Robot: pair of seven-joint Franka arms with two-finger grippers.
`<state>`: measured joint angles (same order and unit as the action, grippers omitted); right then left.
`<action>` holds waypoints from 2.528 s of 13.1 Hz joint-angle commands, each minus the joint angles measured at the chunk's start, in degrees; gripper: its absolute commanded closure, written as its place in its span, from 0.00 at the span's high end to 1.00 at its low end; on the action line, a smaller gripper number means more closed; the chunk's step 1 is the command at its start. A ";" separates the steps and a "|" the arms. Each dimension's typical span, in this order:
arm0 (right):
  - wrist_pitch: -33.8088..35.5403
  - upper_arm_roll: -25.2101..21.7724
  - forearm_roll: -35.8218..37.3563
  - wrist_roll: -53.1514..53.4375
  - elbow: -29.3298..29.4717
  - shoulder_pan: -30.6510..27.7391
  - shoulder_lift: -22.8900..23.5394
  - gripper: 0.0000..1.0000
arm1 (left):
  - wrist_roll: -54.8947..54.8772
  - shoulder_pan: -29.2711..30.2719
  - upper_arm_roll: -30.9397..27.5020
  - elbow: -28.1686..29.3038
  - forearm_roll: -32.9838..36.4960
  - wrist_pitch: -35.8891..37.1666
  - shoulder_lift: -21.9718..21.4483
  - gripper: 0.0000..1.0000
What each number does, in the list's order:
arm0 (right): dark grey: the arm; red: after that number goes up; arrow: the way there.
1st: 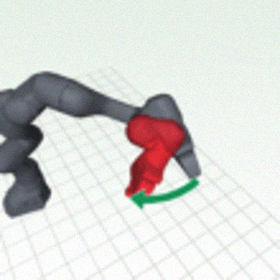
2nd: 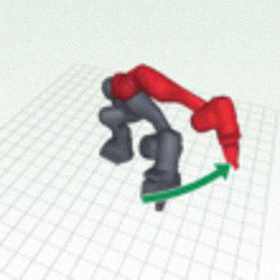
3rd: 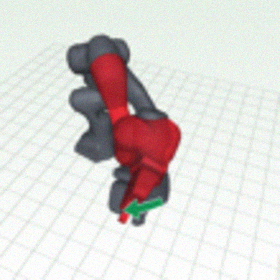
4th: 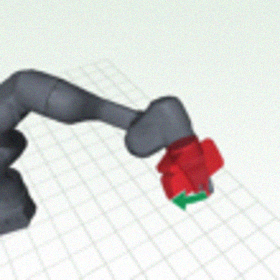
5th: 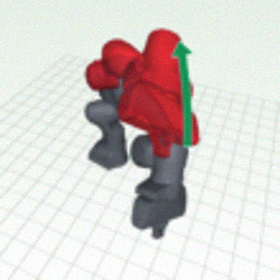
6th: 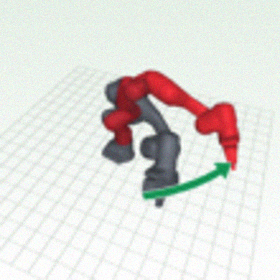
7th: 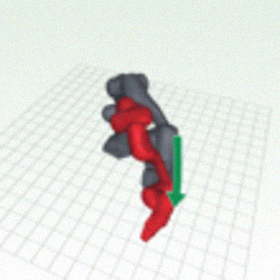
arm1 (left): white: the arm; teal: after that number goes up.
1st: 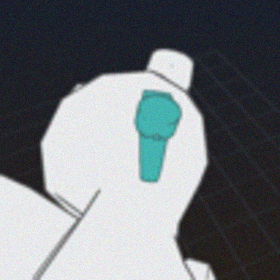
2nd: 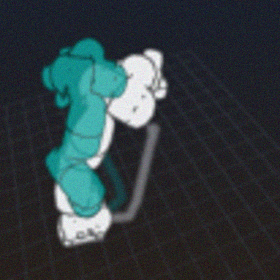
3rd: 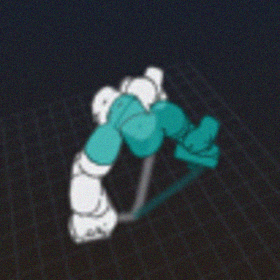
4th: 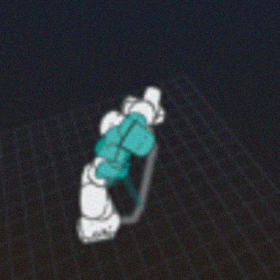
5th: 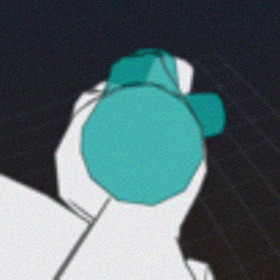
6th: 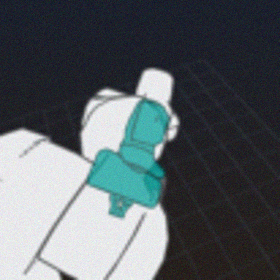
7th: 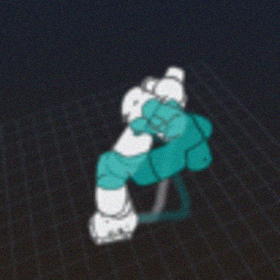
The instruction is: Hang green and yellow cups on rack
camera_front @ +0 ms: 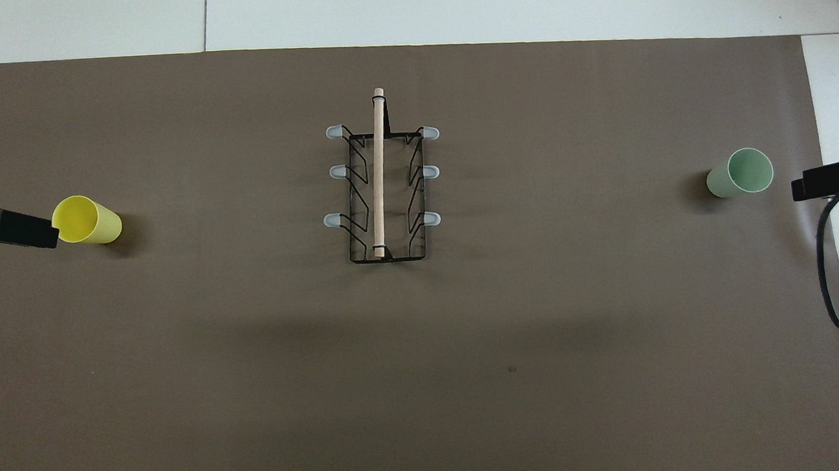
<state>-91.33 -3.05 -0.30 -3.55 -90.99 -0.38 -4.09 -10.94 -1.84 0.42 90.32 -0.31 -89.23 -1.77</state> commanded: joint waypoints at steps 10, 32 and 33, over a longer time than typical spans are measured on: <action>-2.72 0.24 -0.75 -1.20 -3.67 -0.24 -1.44 1.00 | 0.74 -2.90 -3.22 0.65 -0.57 2.39 -1.22 1.00; -2.80 0.59 8.91 -5.32 -7.89 4.51 3.02 1.00 | 51.78 -3.96 -22.37 -15.08 -27.01 10.56 19.95 1.00; -4.37 0.59 9.70 -7.16 -8.67 4.51 4.26 1.00 | 52.67 -4.05 -23.61 -15.17 -27.55 10.48 20.40 1.00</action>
<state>-93.07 -2.53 7.43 -7.25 -98.19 4.51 -1.61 38.16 -5.03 -19.85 78.75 -25.46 -81.16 15.56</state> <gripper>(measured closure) 0.000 0.000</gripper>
